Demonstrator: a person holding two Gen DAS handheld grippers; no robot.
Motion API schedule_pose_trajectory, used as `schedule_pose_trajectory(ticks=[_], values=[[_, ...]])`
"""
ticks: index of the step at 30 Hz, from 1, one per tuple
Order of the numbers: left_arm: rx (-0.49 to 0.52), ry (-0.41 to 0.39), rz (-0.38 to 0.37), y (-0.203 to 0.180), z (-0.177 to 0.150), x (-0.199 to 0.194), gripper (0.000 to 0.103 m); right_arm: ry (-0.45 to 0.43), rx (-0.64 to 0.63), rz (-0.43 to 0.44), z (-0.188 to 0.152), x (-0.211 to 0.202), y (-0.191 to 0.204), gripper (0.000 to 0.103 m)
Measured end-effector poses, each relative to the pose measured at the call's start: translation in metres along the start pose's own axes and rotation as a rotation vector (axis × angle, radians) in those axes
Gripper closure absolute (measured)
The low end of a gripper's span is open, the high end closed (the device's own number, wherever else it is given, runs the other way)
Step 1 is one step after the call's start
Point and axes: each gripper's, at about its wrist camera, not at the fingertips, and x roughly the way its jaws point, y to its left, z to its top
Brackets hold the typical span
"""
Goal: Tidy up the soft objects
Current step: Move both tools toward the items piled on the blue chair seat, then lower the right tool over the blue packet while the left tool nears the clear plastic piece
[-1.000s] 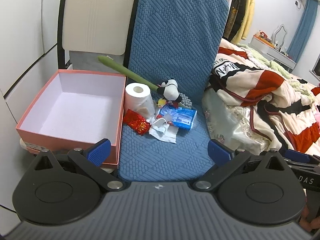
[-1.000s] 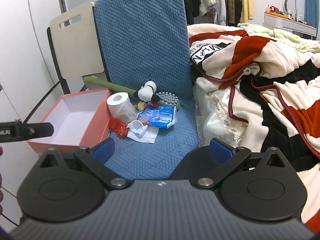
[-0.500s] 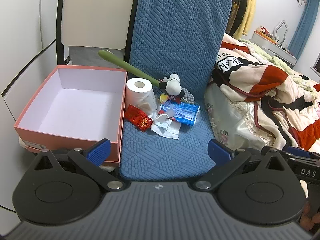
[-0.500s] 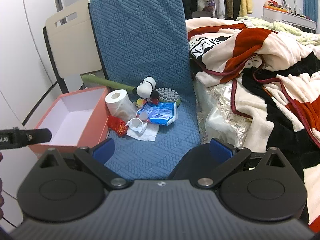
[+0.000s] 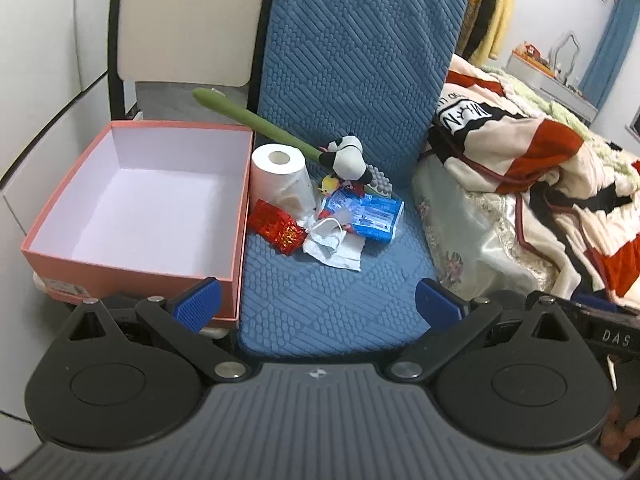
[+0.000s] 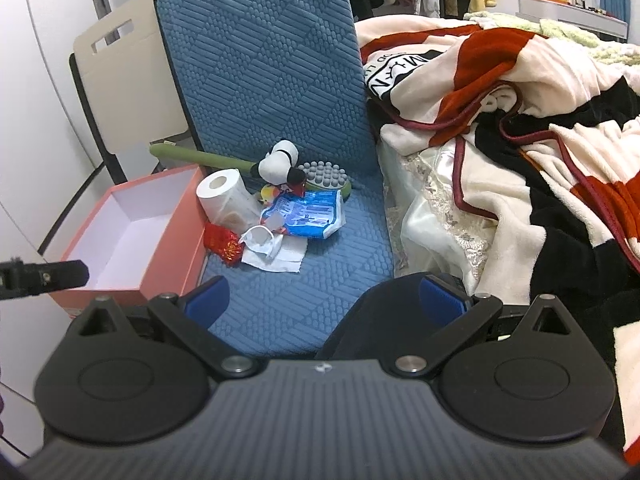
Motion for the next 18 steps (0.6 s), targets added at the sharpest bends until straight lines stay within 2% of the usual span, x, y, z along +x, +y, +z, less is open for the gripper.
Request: schedule_pose_trajectory(ticks=[9,14,18], values=[[0.033,0.028,-0.011,-0.009,0.009,0.047,0.000,-0.019,0.056,-0.014,0.004,0.039,-0.020,0.000],[0.077,0.005,-0.019,-0.014,0.011,0.081,0.000,-0.051,0.017,-0.026,0.000,0.068,-0.028,0.000],[0.085,0.020,-0.007,-0.016,0.005,0.110,0.000,-0.069,0.029,-0.045,-0.005,0.088,-0.038,0.000]])
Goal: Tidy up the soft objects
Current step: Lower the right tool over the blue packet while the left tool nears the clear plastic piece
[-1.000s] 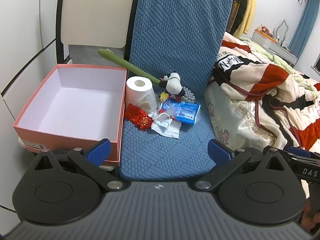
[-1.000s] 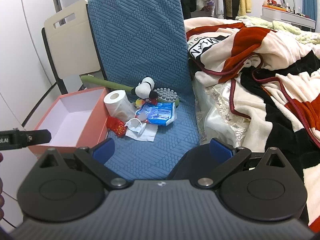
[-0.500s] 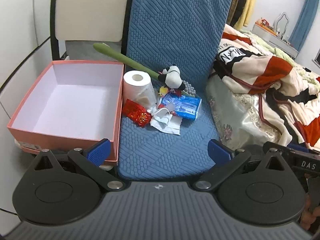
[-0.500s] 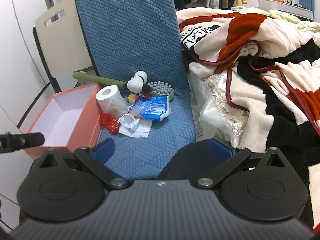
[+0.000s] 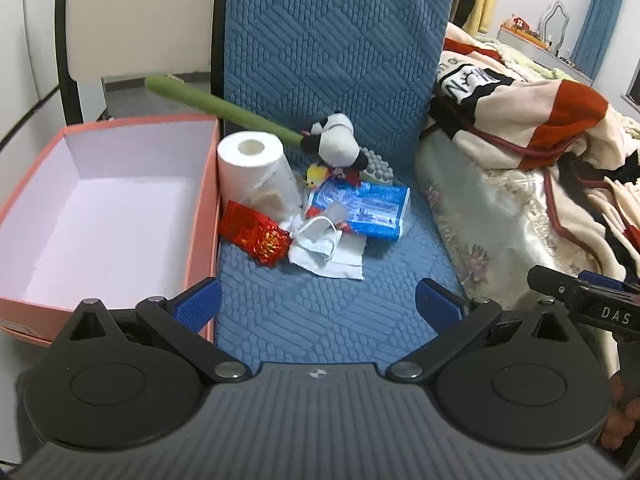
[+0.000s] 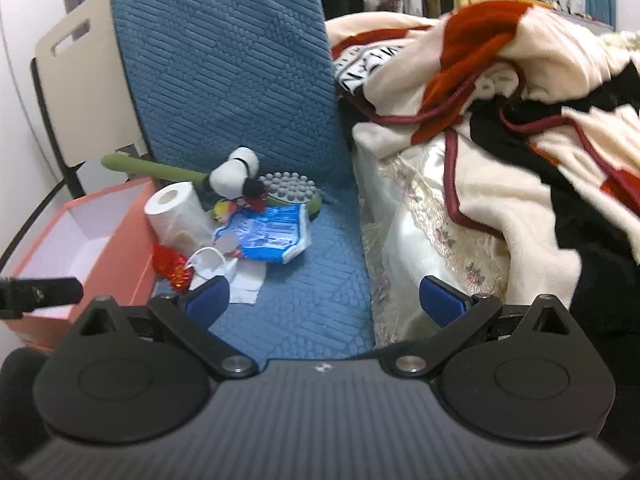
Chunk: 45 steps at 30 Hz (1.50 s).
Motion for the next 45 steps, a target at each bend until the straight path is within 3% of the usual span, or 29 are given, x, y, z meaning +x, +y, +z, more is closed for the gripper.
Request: schedule_pose_trajectory(ticks=[7,11,19,27,37,40,45], values=[[-0.019,0.014,-0.012,0.003,-0.008,0.027,0.000,-0.018,0.020,-0.009,-0.008,0.019,-0.005,0.000],[0.016,-0.010,0.005,0.001,-0.004,0.037,0.000,-0.041,0.011,-0.002,-0.001,0.030,0.000,0.000],[-0.017,0.011,-0.009,0.004,0.004,0.062,0.000,-0.027,0.029,0.028,0.010,0.061,0.007,0.000],[-0.026,0.004,-0.004,0.000,0.007,0.078,0.000,-0.076,0.016,0.016,0.016,0.089,0.017,0.000],[-0.042,-0.013,0.018,0.003,0.013,0.105,0.000,-0.125,0.099,0.137,0.025,0.113,0.007,0.000],[-0.026,-0.019,0.028,0.002,0.016,0.114,0.004,-0.126,0.087,0.137,0.029,0.124,0.009,0.001],[-0.007,-0.017,0.044,0.004,0.020,0.134,0.021,-0.063,0.044,0.181,0.033,0.154,0.014,0.022]])
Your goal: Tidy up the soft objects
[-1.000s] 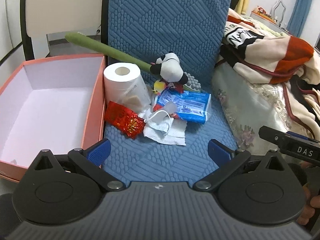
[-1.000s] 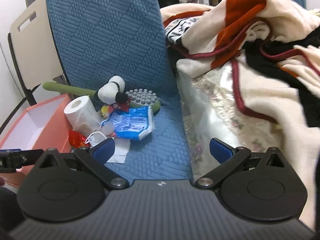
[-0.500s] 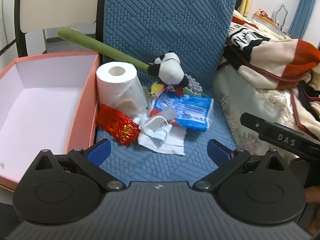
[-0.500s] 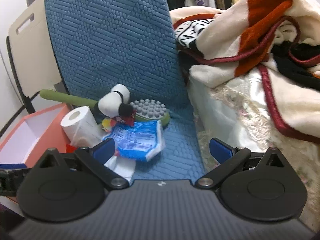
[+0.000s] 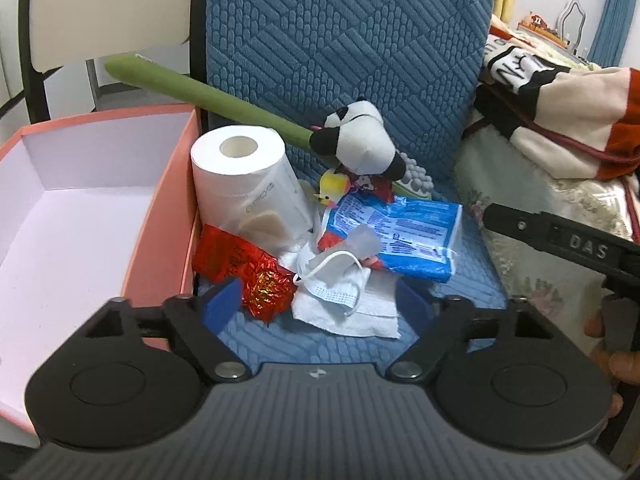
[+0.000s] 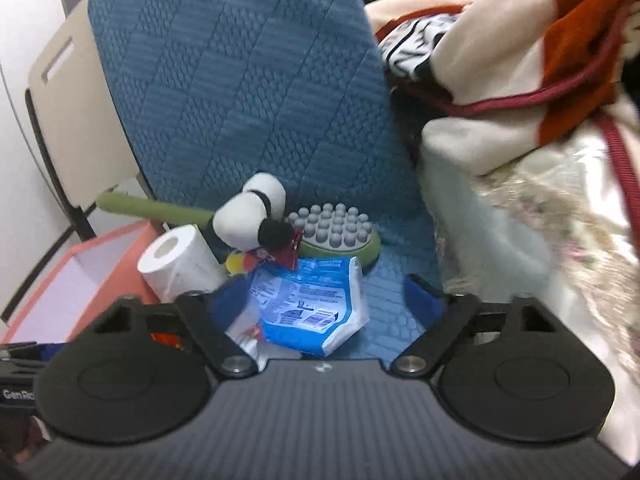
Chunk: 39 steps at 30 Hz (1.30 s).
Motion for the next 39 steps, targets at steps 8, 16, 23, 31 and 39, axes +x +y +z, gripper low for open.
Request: schedule_pose_trajectory(ticks=[8,16,23,31,39], values=[[-0.031,0.036,-0.019,0.006,0.001,0.043,0.036,0.102,0.029,0.004,-0.001,0.050,-0.008,0.029],[0.007,0.017,-0.026,0.001,0.011,0.071,0.036,0.120,0.163,-0.012,0.004,0.077,-0.027,0.028],[0.050,0.007,-0.066,-0.009,0.024,0.093,0.036,0.201,0.274,0.046,0.004,0.099,-0.036,0.028],[0.055,0.061,-0.095,-0.019,0.025,0.118,0.037,0.293,0.267,0.061,0.005,0.123,-0.032,0.029],[0.045,0.066,-0.111,-0.024,0.024,0.119,0.067,0.366,0.224,0.038,0.001,0.131,-0.026,0.060]])
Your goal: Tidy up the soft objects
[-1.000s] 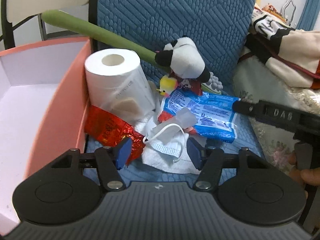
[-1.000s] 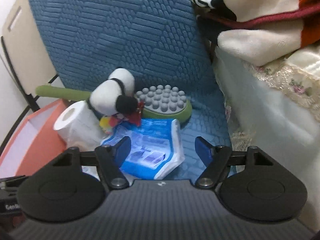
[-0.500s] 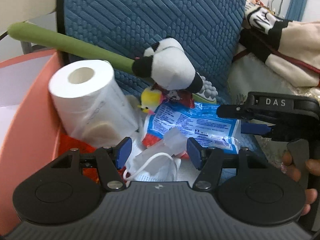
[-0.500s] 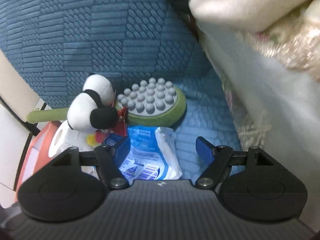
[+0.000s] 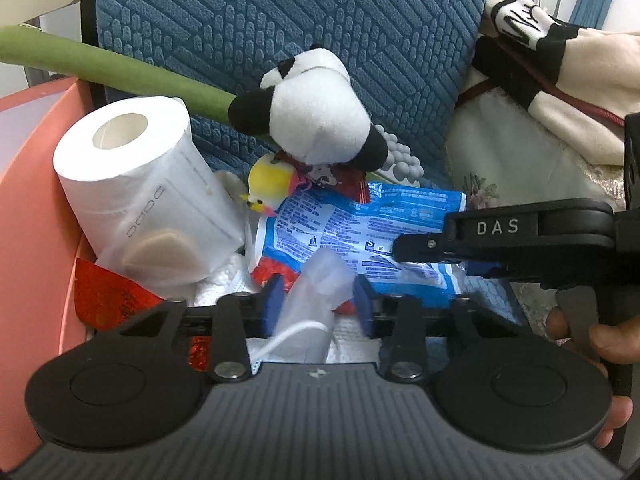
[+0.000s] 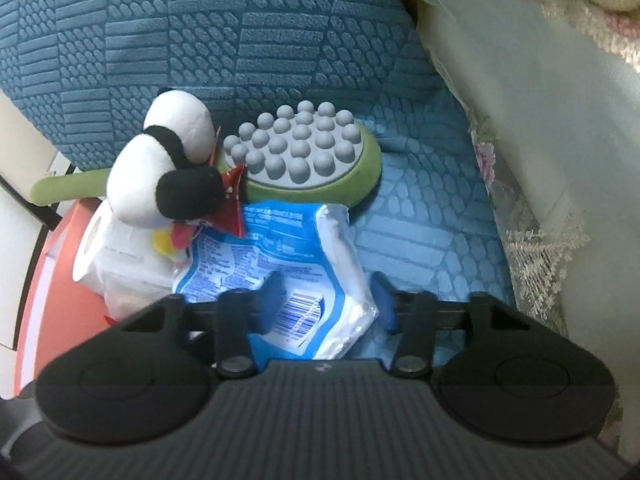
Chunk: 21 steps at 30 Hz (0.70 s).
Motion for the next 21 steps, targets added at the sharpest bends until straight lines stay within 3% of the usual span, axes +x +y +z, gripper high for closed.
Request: schedule_pose_trajectory(ticks=[7,13,21], values=[[-0.029,0.000,0.006,0.001,0.007,-0.012,0.091,-0.039,-0.016,0.020,0.001,-0.017,-0.001,0.078],[-0.075,-0.011,0.006,0.000,0.008,-0.026,0.094,-0.087,-0.055,0.024,-0.001,-0.035,0.002,0.088],[-0.119,-0.031,0.006,-0.008,0.008,-0.048,0.095,-0.123,-0.049,0.019,-0.006,-0.048,0.001,0.090]])
